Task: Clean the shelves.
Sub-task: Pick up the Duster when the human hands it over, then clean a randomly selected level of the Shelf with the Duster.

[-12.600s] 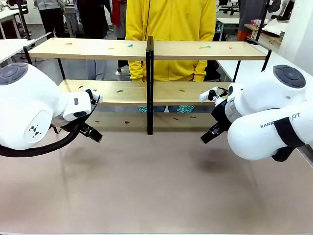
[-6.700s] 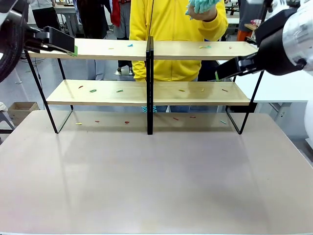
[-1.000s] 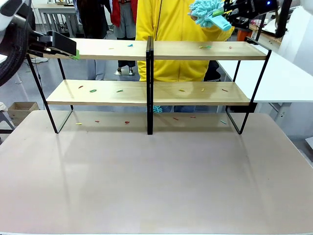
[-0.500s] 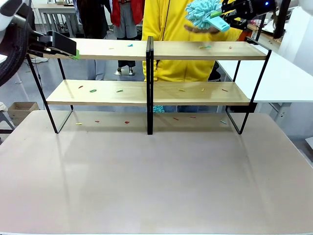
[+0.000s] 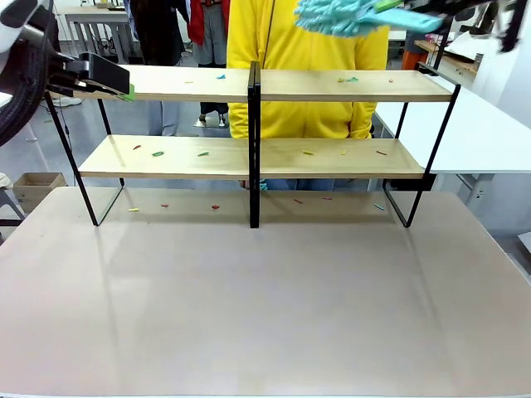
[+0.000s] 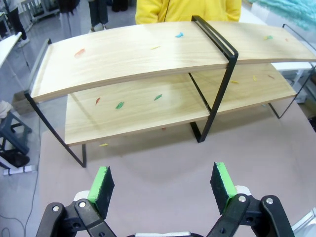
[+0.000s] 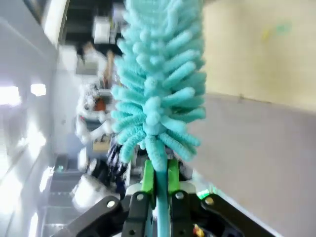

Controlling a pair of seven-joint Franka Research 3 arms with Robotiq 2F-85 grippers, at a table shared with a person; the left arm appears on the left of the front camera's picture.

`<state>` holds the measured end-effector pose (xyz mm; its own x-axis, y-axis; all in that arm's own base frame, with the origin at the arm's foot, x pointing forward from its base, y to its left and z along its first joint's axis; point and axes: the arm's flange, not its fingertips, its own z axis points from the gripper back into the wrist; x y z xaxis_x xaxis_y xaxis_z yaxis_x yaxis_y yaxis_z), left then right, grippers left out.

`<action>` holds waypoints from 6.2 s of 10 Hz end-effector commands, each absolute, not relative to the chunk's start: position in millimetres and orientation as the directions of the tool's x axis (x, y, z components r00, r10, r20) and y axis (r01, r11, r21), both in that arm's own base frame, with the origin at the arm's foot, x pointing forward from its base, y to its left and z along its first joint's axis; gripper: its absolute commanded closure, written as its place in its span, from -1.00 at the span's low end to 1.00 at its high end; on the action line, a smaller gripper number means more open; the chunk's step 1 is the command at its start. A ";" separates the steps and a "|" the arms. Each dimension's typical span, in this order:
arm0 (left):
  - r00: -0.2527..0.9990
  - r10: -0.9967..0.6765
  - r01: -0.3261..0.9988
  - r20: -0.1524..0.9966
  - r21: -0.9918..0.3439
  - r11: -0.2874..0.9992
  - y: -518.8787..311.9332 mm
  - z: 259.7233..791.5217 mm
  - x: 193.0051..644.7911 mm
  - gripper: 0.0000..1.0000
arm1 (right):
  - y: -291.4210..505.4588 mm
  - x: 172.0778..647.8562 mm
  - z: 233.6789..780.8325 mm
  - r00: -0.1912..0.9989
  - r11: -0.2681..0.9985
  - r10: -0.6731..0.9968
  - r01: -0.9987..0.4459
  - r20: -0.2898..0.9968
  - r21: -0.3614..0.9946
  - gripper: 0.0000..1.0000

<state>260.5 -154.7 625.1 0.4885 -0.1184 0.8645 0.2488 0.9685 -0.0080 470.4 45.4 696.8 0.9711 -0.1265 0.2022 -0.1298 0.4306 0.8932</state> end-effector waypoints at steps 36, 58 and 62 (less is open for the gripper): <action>0.488 -0.116 0.241 0.865 -0.006 0.970 -153.5 625.5 260.3 -1.00 | -87.1 257.8 742.4 0.841 0.612 0.029 -0.443 0.541 0.656 0.75; 0.488 -0.116 0.241 0.865 -0.006 0.970 -153.5 625.5 260.3 -1.00 | 60.9 451.8 698.3 0.899 0.992 -0.036 -0.022 0.437 0.127 0.75; 0.488 -0.116 0.241 0.865 -0.006 0.970 -153.5 625.5 260.3 -1.00 | 43.9 449.6 697.0 0.879 0.993 -0.032 -0.025 0.475 0.114 0.75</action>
